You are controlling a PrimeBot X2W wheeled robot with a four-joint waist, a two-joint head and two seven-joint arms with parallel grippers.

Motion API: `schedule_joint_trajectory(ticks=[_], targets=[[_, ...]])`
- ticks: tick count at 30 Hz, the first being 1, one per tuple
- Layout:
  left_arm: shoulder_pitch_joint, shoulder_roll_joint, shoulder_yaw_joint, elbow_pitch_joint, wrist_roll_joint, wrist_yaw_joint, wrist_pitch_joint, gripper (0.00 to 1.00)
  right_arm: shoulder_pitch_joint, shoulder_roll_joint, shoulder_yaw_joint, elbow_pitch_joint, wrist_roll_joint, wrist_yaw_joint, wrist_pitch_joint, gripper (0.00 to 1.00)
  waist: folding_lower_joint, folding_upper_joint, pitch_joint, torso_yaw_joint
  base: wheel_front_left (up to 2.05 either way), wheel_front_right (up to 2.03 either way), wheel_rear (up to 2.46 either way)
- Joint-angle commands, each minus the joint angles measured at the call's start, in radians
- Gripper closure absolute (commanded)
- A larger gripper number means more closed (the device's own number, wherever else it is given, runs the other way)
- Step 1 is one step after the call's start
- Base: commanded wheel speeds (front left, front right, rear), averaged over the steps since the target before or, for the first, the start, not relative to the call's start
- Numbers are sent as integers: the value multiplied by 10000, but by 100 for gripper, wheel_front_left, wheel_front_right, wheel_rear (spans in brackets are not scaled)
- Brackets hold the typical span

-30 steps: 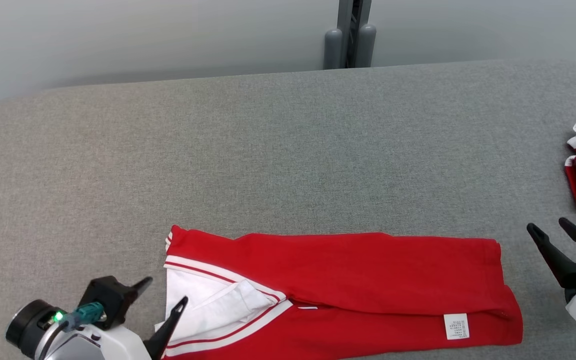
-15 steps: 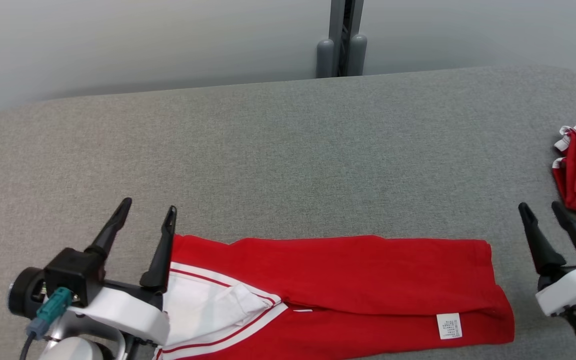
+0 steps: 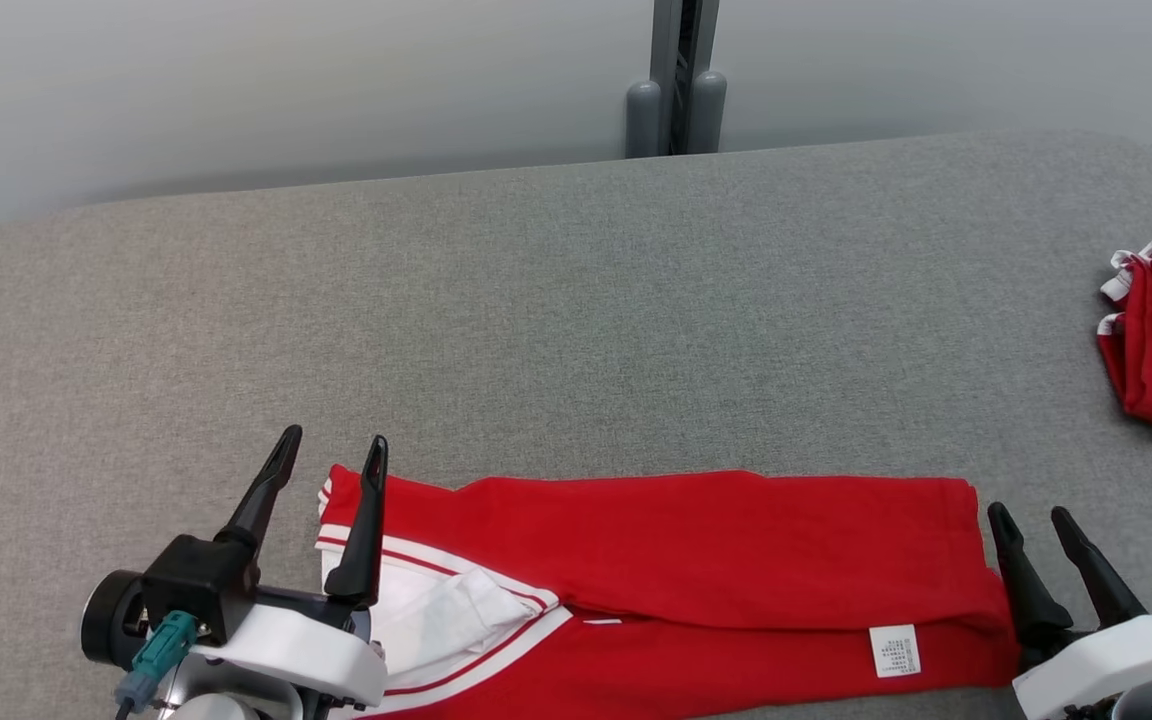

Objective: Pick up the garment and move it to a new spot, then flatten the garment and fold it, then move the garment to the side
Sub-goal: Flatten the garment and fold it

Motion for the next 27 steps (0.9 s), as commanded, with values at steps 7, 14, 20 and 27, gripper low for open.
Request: schedule_joint_trajectory(ticks=[7,14,20,27], targets=[[59,-243,312,143,691,-448,-53,0,161,371,-261,715,-17,-5,-47,0,0,0,64,114,0,0,0],[48,-161,171,370,905,-659,-20,0,-29,722,-175,1757,137,-5,-48,0,0,0,95,224,0,0,0],[-72,-44,178,276,918,-643,71,0,-158,906,-23,2387,359,-5,-43,0,0,0,155,304,0,0,0],[-162,71,234,140,960,-551,105,0,-266,1149,290,2471,508,-3,1,16,0,0,293,358,0,0,0]])
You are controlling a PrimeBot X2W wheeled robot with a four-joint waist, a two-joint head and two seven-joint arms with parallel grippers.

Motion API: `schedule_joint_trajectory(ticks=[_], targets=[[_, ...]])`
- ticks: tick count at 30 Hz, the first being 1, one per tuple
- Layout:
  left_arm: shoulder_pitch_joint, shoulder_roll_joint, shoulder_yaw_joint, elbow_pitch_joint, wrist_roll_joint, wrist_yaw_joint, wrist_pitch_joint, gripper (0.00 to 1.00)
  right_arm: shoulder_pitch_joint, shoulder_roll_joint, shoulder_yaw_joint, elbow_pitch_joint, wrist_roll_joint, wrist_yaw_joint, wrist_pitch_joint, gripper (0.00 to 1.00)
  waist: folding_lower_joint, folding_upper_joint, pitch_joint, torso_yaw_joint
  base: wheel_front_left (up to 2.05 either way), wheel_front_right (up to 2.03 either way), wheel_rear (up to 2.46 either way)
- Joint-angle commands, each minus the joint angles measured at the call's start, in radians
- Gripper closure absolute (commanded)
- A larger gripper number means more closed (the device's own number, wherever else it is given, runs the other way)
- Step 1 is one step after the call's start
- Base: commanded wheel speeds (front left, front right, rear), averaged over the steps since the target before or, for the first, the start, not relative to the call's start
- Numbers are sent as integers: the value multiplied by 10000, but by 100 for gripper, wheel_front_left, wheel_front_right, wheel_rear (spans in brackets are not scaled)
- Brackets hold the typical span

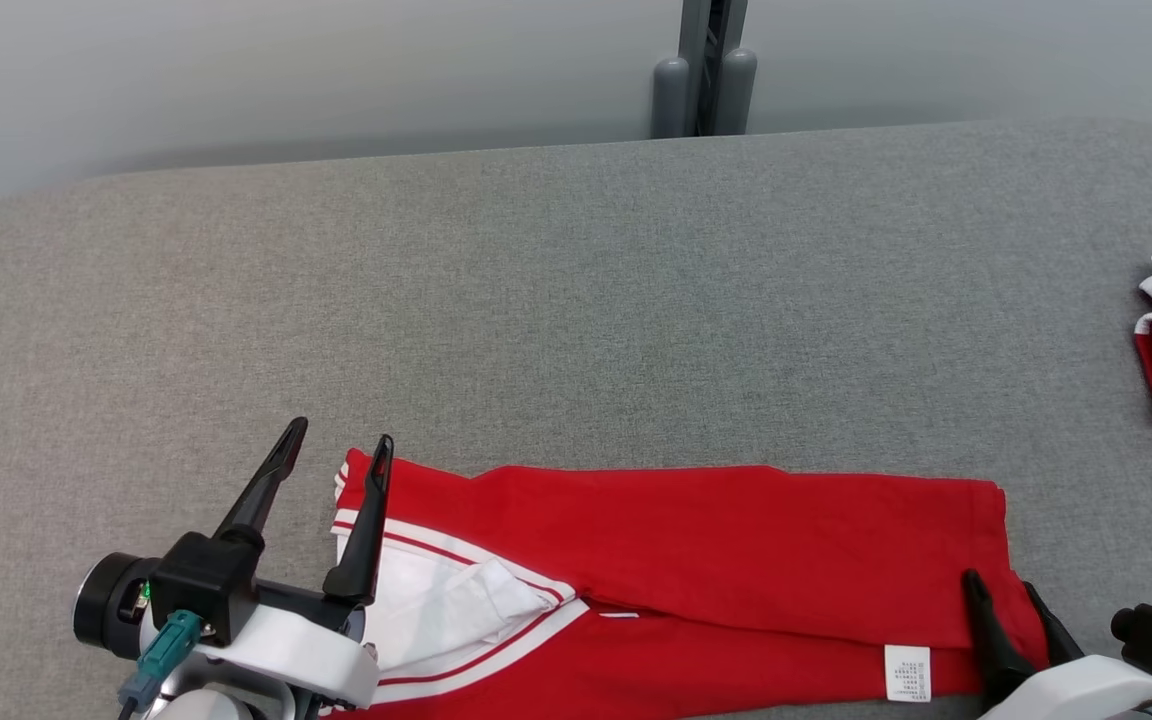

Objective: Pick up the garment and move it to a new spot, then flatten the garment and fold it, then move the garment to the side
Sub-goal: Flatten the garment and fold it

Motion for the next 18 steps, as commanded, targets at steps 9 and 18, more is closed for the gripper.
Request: schedule_joint_trajectory(ticks=[9,18], targets=[[-90,126,37,-66,10,117,85,0,-254,-193,-28,-85,-107,-5,46,100,0,-1,30,22,0,0,0],[-27,52,-35,-29,-59,134,62,0,-426,-1205,-752,21,-177,-5,37,100,0,-1,-55,58,0,0,0]])
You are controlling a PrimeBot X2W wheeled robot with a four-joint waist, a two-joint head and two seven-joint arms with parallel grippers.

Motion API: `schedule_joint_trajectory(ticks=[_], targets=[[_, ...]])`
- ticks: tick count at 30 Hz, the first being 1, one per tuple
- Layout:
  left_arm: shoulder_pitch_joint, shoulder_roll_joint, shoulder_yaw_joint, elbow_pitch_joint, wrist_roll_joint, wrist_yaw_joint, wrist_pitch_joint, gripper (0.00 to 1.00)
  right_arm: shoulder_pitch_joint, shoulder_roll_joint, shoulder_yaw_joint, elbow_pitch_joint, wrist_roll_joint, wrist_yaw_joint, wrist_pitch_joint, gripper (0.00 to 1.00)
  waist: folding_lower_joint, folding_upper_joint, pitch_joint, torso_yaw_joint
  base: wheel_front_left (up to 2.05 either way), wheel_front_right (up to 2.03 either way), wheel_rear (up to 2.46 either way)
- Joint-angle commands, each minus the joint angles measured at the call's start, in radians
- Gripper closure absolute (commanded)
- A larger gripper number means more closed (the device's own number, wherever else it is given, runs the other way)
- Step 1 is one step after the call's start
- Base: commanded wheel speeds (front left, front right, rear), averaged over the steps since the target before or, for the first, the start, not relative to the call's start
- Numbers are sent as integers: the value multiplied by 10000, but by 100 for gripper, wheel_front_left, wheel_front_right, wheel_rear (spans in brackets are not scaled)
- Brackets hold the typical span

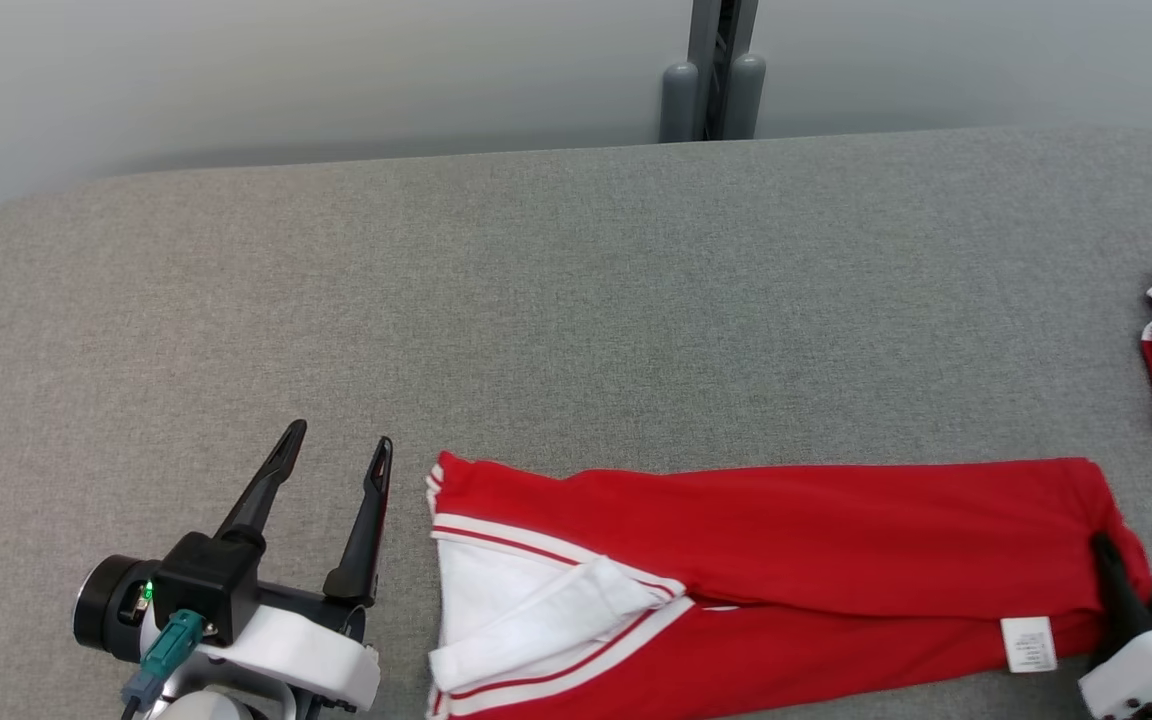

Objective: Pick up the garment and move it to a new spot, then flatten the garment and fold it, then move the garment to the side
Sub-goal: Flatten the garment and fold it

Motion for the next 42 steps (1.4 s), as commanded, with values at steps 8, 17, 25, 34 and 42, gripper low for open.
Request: schedule_joint_trajectory(ticks=[8,17,25,34,42], targets=[[-32,-33,29,74,-93,24,-58,0,-475,-1326,-426,644,14,-8,0,100,0,0,-141,51,0,0,0],[206,-192,-15,224,-186,83,-108,0,-310,-1543,609,-581,442,-7,335,100,0,0,-489,-129,0,0,0],[397,-190,19,291,-250,107,-147,0,142,-1023,1158,-3261,1409,-7,1464,100,0,0,-840,-360,0,0,0],[250,-249,-4,278,-201,56,-157,0,479,671,1494,-5536,2062,-5,2886,100,0,0,-840,-300,0,0,0],[211,-307,95,341,-234,-12,-187,0,853,2440,2608,-6608,2571,-5,4080,100,0,0,-736,144,0,0,0]])
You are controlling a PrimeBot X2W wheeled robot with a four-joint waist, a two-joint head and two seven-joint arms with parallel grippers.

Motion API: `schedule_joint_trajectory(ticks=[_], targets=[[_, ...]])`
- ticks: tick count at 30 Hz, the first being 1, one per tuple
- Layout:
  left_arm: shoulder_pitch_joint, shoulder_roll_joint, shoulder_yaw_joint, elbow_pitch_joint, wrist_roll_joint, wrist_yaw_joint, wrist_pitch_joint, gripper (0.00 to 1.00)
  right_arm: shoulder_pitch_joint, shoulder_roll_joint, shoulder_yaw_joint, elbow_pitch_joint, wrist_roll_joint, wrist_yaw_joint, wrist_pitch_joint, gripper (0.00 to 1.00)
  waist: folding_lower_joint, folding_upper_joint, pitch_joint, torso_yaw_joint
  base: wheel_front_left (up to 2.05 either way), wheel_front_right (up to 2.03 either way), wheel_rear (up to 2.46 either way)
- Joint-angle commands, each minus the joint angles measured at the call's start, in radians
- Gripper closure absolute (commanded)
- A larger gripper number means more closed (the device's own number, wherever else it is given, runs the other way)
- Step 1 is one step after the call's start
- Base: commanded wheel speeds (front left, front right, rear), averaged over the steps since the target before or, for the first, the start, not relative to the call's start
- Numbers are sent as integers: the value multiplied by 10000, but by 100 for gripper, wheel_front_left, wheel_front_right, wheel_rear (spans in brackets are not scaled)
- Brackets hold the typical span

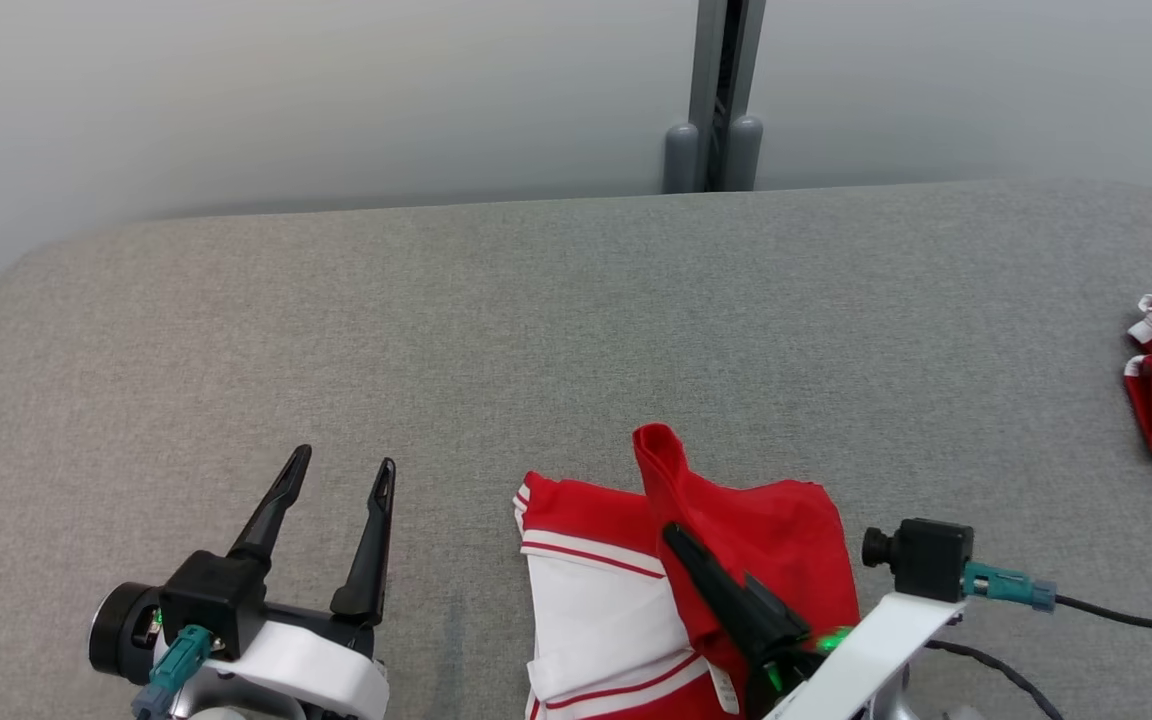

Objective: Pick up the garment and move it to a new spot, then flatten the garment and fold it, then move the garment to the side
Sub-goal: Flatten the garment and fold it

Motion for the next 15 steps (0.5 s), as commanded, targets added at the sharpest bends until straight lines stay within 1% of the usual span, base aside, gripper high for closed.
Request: schedule_joint_trajectory(ticks=[1,3,8,12,15], targets=[[-135,-38,42,8,-3,-43,-33,0,24,10,55,89,-84,-1,-12,100,0,0,72,138,0,0,0],[-167,-98,54,26,-10,-74,-43,0,-67,124,235,272,-88,-1,-144,100,0,0,152,281,0,0,0],[-262,-300,105,150,29,-159,-66,0,-415,200,631,1082,682,-1,-633,100,0,0,357,678,0,0,0],[-301,-463,134,278,85,-259,-80,0,-863,195,1161,1942,1082,-1,-1236,100,0,0,488,992,0,0,0],[-312,-552,189,384,126,-357,-89,0,-1179,194,1610,2663,1265,-1,-1425,100,0,0,553,1159,0,0,0]])
